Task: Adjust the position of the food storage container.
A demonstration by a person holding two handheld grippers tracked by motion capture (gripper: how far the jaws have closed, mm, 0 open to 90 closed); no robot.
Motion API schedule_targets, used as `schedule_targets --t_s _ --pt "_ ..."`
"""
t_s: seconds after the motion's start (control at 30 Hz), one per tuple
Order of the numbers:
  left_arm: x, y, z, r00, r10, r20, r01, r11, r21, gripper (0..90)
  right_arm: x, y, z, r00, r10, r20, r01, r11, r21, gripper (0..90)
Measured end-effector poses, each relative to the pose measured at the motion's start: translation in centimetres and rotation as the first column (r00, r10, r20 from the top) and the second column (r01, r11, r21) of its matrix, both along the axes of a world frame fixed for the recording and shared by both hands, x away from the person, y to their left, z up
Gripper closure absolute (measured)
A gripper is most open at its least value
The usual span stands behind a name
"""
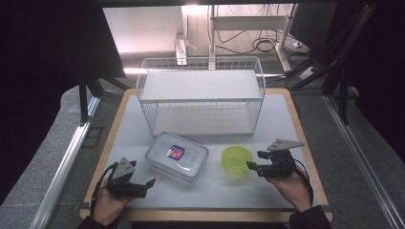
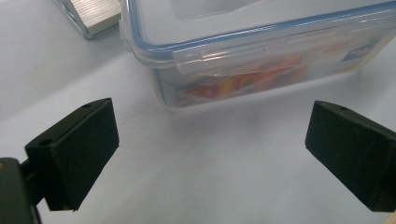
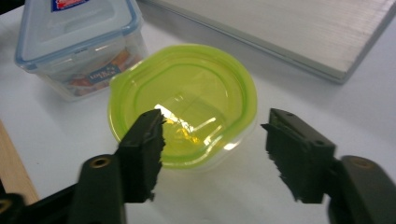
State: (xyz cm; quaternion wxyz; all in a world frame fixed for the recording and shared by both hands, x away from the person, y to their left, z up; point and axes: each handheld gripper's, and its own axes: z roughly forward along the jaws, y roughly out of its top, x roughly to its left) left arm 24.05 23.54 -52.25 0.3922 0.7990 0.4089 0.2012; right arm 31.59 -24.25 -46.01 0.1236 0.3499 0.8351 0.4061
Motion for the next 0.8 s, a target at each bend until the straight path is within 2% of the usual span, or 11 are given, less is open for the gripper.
schedule_targets --t_s 0.07,0.1,0.13,0.17,0.27,0.3,0.37,0.53,0.7,0.8 --pt "0.0 0.0 0.0 1.0000 -0.003 0.001 0.003 1.0000 0.000 2.8 0.1 0.5 0.3 0.9999 0.012 -0.003 -0.012 1.000 -0.016 50.2" --pt "0.0 0.0 0.0 1.0000 -0.004 0.000 0.004 1.0000 0.001 3.1 0.2 1.1 0.5 0.9994 0.034 0.001 -0.034 0.999 -0.042 59.4" --pt "0.0 -0.1 0.0 1.0000 -0.004 0.001 0.004 1.0000 0.001 3.1 0.2 1.4 0.6 0.9990 0.044 0.005 -0.044 0.998 -0.055 62.9" --pt "0.0 -0.1 0.0 1.0000 -0.004 0.002 0.004 1.0000 0.001 3.1 0.2 1.4 0.6 0.9990 0.044 0.005 -0.044 0.998 -0.055 62.9" --pt "0.0 -0.1 0.1 1.0000 -0.003 0.001 0.003 1.0000 0.000 3.3 0.6 3.0 0.9 0.9950 0.100 0.005 -0.099 0.992 -0.084 78.1" --pt "0.0 -0.1 0.0 1.0000 -0.003 0.001 0.003 1.0000 0.002 3.3 0.6 3.0 0.9 0.9950 0.100 0.005 -0.099 0.992 -0.084 78.1" --pt "0.0 -0.1 0.0 1.0000 -0.003 0.002 0.003 1.0000 0.005 3.5 1.0 4.2 0.9 0.9919 0.126 -0.009 -0.127 0.989 -0.082 87.5" --pt "0.0 -0.1 0.0 1.0000 -0.005 0.002 0.005 0.9999 0.009 3.7 1.5 5.8 0.9 0.9888 0.148 -0.017 -0.149 0.985 -0.092 89.9" --pt "-0.1 -0.1 0.0 1.0000 -0.004 0.004 0.004 0.9999 0.012 3.8 2.0 7.8 0.8 0.9844 0.173 -0.029 -0.175 0.981 -0.077 89.9" --pt "-0.1 -0.1 0.0 1.0000 -0.008 0.003 0.008 0.9998 0.017 3.8 2.2 9.3 0.6 0.9795 0.199 -0.032 -0.201 0.975 -0.092 89.9"
